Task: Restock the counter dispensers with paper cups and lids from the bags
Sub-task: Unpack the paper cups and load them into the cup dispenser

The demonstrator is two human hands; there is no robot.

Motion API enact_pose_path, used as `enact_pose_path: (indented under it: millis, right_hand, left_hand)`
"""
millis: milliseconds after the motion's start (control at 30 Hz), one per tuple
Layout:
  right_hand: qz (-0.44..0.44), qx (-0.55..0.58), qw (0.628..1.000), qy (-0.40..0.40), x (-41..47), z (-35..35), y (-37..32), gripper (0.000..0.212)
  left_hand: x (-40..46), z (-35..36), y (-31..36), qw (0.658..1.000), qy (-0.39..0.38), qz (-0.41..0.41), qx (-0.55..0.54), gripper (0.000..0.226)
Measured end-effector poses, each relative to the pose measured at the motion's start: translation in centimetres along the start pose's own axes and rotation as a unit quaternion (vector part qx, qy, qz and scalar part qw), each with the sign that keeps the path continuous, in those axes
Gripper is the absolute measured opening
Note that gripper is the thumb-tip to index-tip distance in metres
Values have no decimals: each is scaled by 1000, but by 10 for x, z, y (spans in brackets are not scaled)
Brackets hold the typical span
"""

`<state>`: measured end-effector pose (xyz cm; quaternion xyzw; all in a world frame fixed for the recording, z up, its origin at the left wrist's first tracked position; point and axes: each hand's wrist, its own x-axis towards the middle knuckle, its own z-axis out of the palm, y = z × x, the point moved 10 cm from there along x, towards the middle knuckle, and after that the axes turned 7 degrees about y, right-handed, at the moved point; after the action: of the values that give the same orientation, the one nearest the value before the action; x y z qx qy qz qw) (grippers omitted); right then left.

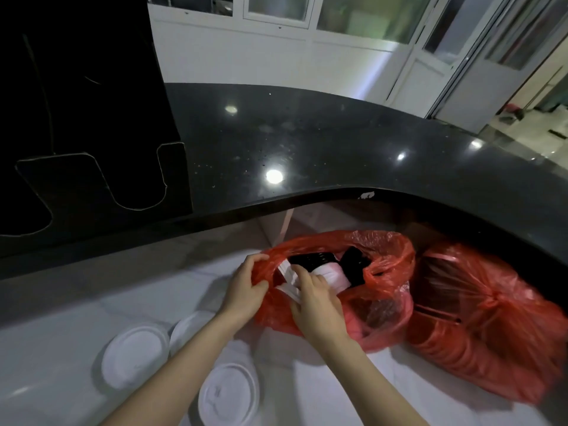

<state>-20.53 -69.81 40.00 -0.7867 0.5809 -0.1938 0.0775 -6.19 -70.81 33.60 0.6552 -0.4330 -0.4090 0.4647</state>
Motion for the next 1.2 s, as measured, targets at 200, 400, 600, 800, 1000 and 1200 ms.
enact_pose_path:
  millis: [200, 400, 600, 800, 1000, 1200]
  right_hand:
    - [7, 88, 992, 87, -20, -28, -1, 53]
    - [20, 211, 968, 138, -37, -75, -16, 49]
    - [4, 327, 945, 4, -60, -40, -68, 33]
    - [-8, 297, 950, -101, -89, 33, -123, 31]
    - [-29, 225, 954, -196, -120, 102, -181, 27]
    - [-34, 158, 976, -148, -121, 118, -198, 25]
  left_hand:
    - [0, 13, -3, 998, -59, -6, 21, 62]
    - [-31, -30, 24, 984, 44, 133, 108, 63]
    - [-100, -88, 5, 992, 67, 76, -80, 40]
    - [-154, -166, -57, 984, 162, -2, -74, 15]
    - [-217, -238, -112, 963, 251, -93, -31, 17]
    - [-237, -251, -106, 953, 265, -32, 143, 37]
